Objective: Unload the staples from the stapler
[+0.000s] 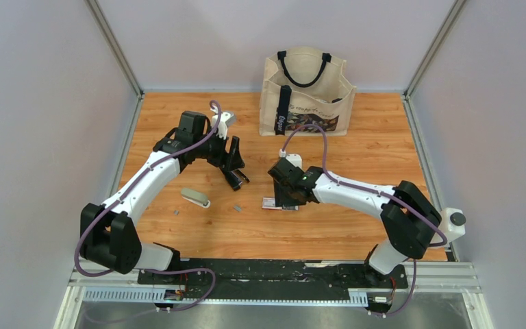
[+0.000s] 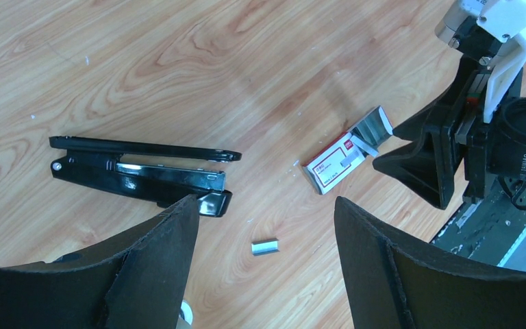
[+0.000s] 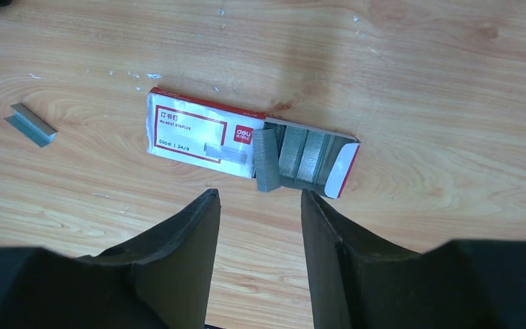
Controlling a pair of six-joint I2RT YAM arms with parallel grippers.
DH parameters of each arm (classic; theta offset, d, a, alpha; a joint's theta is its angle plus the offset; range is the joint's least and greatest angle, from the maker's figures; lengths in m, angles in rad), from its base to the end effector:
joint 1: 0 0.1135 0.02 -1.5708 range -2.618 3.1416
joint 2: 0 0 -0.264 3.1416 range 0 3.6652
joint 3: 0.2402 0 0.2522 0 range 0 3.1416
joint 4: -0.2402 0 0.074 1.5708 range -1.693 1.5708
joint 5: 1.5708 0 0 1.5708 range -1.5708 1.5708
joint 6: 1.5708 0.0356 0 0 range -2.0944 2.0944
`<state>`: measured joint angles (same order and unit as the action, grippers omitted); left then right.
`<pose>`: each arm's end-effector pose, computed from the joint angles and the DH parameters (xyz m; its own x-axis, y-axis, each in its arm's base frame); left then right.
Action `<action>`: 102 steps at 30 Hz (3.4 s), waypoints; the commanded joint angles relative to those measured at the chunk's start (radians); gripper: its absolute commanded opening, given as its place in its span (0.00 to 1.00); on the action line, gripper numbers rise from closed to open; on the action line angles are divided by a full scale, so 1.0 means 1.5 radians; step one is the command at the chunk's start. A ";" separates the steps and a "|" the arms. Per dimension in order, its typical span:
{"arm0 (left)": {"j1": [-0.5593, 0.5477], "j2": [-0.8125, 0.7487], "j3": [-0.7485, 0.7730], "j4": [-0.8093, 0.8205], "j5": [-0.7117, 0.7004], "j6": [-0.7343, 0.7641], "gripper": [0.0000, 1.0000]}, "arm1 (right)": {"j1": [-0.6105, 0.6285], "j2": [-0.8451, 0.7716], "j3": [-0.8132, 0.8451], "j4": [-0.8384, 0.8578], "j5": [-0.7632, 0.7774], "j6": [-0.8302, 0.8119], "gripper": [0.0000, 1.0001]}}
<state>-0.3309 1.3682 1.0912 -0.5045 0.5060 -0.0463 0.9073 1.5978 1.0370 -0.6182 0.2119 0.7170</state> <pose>0.2720 -0.1117 0.2888 -0.6936 0.1955 -0.6933 0.5781 0.7253 -0.3739 0.1956 0.2381 0.1974 -0.9027 -0.1116 -0.4156 -0.1692 0.9800 0.1044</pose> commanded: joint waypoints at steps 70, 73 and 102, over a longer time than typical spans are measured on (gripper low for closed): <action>0.004 -0.012 -0.004 0.020 0.013 -0.003 0.80 | -0.032 0.027 0.004 0.043 -0.004 -0.031 0.28; 0.004 -0.012 -0.004 0.019 0.014 -0.002 0.80 | -0.032 0.036 0.000 0.050 -0.010 -0.031 0.27; 0.004 -0.009 -0.005 0.019 0.013 -0.004 0.80 | -0.018 0.026 -0.013 0.060 -0.006 -0.028 0.11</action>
<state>-0.3309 1.3682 1.0908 -0.5045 0.5079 -0.0467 0.8650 1.6756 1.0134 -0.5179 0.1490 0.6765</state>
